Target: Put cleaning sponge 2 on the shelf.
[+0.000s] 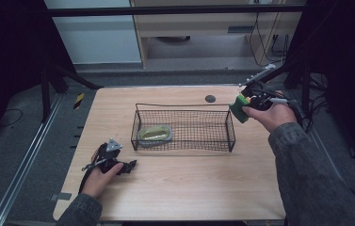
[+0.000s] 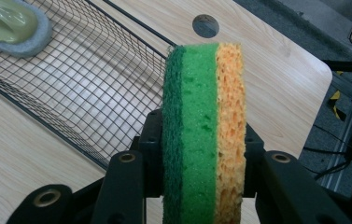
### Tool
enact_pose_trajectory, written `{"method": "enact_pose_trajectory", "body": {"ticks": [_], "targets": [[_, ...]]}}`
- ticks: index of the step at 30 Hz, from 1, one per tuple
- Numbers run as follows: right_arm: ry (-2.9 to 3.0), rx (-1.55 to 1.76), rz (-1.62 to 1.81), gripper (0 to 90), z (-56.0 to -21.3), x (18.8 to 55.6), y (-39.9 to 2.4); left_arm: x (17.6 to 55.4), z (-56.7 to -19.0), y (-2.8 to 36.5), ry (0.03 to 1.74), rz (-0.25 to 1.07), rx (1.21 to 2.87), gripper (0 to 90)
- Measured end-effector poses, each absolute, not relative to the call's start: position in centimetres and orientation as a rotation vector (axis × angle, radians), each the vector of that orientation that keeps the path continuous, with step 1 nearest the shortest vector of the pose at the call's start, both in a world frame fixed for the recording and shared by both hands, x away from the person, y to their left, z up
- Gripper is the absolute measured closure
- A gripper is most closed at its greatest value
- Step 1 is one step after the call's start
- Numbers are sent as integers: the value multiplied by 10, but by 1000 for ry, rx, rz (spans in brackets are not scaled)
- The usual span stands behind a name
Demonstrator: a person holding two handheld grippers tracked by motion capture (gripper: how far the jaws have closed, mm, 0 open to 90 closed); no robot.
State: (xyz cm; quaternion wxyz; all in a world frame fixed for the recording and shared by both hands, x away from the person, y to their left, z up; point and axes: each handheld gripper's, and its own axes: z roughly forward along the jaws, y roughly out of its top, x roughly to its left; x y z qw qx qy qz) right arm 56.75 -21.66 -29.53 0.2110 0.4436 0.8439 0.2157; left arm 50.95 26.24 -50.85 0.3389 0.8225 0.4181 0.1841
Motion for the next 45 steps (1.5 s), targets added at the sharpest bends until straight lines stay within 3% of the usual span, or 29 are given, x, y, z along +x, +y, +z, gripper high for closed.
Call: {"method": "enact_pose_trajectory", "body": {"ticks": [28, 45], "targets": [[2380, 1143, 617, 645, -312, 582, -183, 510, -508, 263, 1085, 477, 2144, 0], [2430, 1157, 592, 645, -343, 596, -179, 512, -509, 263, 1080, 476, 2143, 0]]}}
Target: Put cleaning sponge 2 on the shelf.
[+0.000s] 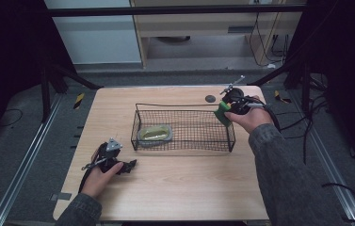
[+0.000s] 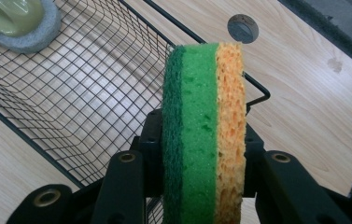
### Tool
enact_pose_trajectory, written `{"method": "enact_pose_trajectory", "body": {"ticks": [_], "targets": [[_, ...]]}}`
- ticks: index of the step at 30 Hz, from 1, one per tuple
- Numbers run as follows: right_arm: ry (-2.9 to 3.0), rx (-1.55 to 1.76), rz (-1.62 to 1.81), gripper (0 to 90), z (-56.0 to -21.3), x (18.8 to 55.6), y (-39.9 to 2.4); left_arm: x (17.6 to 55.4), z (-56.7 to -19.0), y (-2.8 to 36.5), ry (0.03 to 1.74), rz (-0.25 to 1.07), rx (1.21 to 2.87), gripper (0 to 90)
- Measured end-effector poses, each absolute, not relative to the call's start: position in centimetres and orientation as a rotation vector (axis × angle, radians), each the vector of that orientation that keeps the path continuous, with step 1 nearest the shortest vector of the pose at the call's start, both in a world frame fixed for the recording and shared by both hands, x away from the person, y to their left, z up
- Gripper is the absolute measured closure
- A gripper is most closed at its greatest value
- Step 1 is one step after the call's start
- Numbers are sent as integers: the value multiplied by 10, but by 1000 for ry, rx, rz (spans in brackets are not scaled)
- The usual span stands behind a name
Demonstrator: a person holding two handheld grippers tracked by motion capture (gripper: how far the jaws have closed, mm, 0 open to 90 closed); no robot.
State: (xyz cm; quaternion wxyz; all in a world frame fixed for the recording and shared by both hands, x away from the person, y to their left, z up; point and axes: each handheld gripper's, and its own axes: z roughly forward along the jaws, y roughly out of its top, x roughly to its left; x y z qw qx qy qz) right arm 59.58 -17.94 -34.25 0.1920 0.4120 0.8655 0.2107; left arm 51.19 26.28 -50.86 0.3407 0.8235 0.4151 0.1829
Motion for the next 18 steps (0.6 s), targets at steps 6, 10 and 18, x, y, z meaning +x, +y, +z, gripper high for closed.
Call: {"method": "enact_pose_trajectory", "body": {"ticks": [6, 10, 18], "targets": [[2433, 1161, 614, 645, -348, 600, -180, 513, -509, 263, 1079, 474, 2145, 0], [2446, 1157, 623, 645, -352, 603, -177, 514, -509, 263, 1079, 475, 2145, 0], [2464, 1174, 596, 645, -365, 609, -178, 514, -508, 263, 1078, 475, 2146, 0]]}}
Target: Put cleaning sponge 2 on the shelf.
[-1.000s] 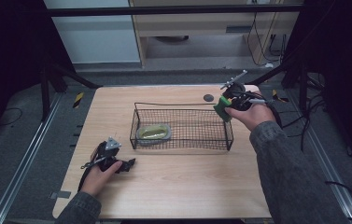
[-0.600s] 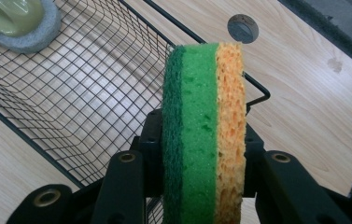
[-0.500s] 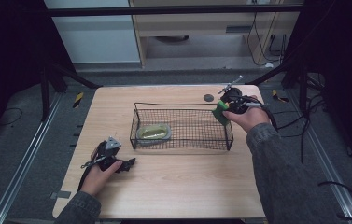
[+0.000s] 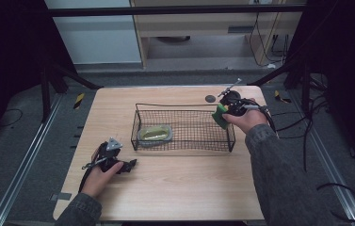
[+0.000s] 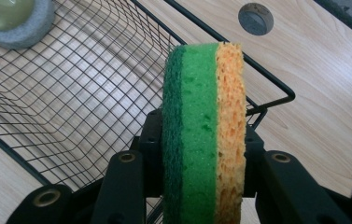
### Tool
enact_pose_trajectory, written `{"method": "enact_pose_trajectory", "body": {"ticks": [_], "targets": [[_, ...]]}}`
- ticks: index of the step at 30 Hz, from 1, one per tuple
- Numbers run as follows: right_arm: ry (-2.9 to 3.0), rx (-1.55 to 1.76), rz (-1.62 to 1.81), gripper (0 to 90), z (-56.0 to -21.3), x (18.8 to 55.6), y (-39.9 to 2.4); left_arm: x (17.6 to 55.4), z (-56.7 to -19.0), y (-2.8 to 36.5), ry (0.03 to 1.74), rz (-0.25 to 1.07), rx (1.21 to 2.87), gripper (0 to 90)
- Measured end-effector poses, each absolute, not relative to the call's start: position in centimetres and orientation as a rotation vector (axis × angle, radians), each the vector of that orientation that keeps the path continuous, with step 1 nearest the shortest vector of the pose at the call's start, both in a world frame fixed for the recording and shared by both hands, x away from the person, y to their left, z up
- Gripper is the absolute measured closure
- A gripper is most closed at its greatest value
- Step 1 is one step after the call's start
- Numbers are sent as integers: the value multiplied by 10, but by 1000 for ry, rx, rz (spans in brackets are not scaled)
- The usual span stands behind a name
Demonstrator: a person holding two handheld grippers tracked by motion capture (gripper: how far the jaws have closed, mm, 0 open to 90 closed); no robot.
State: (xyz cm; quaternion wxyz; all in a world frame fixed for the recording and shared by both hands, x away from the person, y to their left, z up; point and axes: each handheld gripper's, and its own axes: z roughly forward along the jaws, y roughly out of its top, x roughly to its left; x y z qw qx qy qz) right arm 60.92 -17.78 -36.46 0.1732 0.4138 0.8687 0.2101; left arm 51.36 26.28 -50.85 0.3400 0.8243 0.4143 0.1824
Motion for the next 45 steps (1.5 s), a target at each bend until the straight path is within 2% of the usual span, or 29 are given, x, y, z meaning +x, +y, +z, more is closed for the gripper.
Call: {"method": "enact_pose_trajectory", "body": {"ticks": [45], "targets": [[2491, 1203, 521, 641, -408, 622, -178, 514, -509, 263, 1079, 472, 2143, 0]]}}
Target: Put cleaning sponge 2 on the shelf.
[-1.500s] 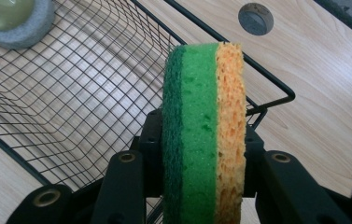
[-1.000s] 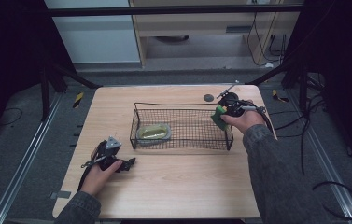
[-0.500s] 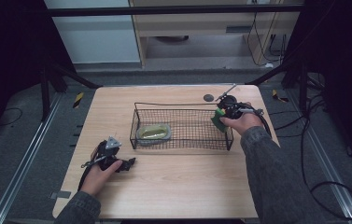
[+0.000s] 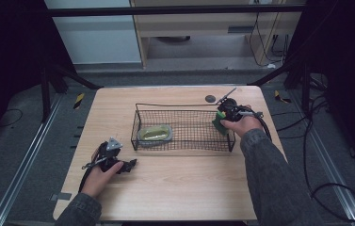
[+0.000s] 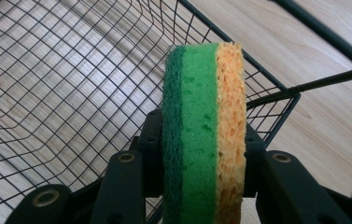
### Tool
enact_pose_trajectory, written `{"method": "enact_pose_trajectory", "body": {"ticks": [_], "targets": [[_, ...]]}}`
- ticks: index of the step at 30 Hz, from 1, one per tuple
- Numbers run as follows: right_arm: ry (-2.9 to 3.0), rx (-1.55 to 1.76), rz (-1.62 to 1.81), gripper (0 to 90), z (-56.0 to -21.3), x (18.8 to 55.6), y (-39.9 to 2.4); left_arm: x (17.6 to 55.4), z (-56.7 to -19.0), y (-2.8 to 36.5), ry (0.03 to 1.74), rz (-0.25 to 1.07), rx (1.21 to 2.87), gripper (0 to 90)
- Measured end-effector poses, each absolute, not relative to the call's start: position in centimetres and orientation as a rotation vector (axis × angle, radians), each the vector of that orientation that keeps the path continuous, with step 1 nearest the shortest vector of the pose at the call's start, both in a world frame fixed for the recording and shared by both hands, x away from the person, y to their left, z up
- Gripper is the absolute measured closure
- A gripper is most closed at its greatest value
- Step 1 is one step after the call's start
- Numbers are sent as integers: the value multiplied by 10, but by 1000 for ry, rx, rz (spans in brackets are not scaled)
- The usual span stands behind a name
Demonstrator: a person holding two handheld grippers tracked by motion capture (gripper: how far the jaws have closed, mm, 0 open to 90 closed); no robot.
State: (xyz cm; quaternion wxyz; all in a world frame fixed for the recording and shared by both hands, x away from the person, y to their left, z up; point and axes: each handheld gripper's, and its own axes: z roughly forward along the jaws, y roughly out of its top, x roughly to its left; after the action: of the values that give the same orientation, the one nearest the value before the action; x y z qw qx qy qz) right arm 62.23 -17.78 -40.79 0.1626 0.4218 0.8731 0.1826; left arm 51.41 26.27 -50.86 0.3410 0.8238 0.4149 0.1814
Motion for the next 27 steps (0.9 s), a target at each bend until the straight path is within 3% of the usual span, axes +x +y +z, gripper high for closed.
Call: {"method": "enact_pose_trajectory", "body": {"ticks": [11, 18, 27], "targets": [[2489, 1210, 505, 636, -415, 626, -175, 514, -509, 263, 1079, 472, 2143, 0], [2468, 1211, 497, 568, -416, 628, -172, 514, -509, 263, 1078, 472, 2144, 0], [2457, 1212, 510, 546, -413, 627, -172, 514, -509, 263, 1077, 471, 2144, 0]]}}
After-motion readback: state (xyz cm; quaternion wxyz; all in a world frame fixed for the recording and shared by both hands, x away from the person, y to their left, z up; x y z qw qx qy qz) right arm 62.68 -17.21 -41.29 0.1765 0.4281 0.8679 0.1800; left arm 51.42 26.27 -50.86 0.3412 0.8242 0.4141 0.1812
